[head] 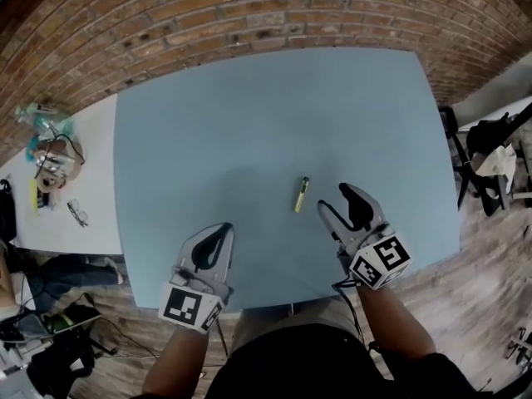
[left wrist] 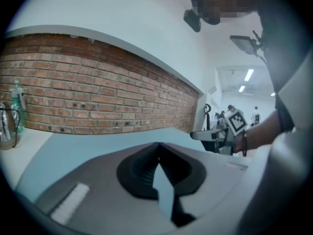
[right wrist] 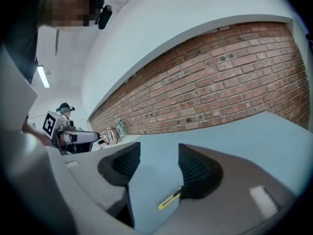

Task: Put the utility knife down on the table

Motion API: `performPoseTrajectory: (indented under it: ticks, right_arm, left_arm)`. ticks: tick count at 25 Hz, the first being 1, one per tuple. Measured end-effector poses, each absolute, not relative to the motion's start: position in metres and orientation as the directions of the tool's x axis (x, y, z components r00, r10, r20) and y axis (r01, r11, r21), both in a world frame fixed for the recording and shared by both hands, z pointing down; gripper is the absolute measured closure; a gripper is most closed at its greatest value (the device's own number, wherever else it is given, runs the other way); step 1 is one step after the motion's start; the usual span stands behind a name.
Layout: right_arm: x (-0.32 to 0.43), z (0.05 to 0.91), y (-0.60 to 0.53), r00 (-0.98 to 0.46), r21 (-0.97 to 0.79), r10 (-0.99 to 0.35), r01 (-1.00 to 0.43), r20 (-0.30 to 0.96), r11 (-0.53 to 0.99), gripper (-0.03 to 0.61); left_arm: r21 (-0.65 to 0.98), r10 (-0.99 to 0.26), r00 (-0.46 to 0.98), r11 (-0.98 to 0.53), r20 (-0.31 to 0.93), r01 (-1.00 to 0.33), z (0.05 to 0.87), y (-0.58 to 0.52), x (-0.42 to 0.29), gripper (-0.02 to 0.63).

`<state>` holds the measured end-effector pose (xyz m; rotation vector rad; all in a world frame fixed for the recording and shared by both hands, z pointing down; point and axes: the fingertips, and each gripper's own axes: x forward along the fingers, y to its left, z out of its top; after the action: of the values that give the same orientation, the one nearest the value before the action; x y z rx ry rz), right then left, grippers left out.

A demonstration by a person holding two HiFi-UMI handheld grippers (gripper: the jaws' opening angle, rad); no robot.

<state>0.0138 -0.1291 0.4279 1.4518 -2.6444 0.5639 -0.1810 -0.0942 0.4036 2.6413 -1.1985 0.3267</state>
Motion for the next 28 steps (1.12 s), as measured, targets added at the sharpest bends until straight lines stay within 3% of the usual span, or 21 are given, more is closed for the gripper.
performPoseTrajectory:
  ticks: [28]
  right_arm:
    - [0.040, 0.341, -0.117, -0.526, -0.189, -0.843, -0.844, 0.116, 0.501, 0.456]
  left_arm:
    - [0.070, -0.715, 0.680, -0.679, 0.161, -0.731, 0.342, -0.107, -0.162, 0.611]
